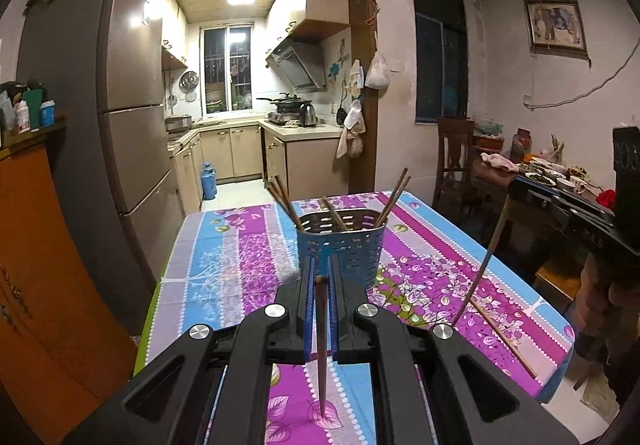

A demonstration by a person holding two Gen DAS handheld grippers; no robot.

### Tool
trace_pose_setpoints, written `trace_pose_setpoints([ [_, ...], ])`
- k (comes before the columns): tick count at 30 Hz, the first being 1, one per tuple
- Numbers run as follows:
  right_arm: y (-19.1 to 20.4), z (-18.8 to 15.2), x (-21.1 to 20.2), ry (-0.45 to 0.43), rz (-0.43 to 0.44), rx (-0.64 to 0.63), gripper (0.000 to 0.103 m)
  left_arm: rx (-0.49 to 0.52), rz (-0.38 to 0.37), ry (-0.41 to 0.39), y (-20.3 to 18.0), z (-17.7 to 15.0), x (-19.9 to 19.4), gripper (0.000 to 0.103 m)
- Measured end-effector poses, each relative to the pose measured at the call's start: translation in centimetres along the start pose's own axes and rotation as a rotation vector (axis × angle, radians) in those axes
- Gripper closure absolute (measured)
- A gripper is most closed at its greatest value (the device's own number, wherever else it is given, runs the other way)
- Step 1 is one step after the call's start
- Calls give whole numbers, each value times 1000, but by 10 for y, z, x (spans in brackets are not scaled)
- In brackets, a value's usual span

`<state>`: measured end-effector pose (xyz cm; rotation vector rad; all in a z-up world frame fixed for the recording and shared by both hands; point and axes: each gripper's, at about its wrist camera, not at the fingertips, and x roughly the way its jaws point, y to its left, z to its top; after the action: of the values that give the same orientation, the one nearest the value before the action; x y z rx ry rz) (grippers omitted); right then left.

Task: Organize utensils
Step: 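Lower the left tool's chopstick into the holder while the right tool inserts its own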

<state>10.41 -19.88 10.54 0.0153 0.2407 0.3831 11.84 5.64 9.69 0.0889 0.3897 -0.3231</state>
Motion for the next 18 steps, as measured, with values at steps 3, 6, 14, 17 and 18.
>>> trace_pose_setpoints([
  [3,2,6,4,4,5,-9,98,12,-11,-13,-5,6,3,95],
  [6,4,14,10,3,7,-21,98,31,-29,-38,-13,16,4,95],
  [14,7,44,22,-32,10,-46,99,64,-38,-141,-26,59,11,95],
  [17,6,59,29,-53,0,-54,99,74,-26,-197,-28,83,16,95],
  [18,4,64,32,-59,-2,-51,99,83,-15,-216,-29,90,19,95],
])
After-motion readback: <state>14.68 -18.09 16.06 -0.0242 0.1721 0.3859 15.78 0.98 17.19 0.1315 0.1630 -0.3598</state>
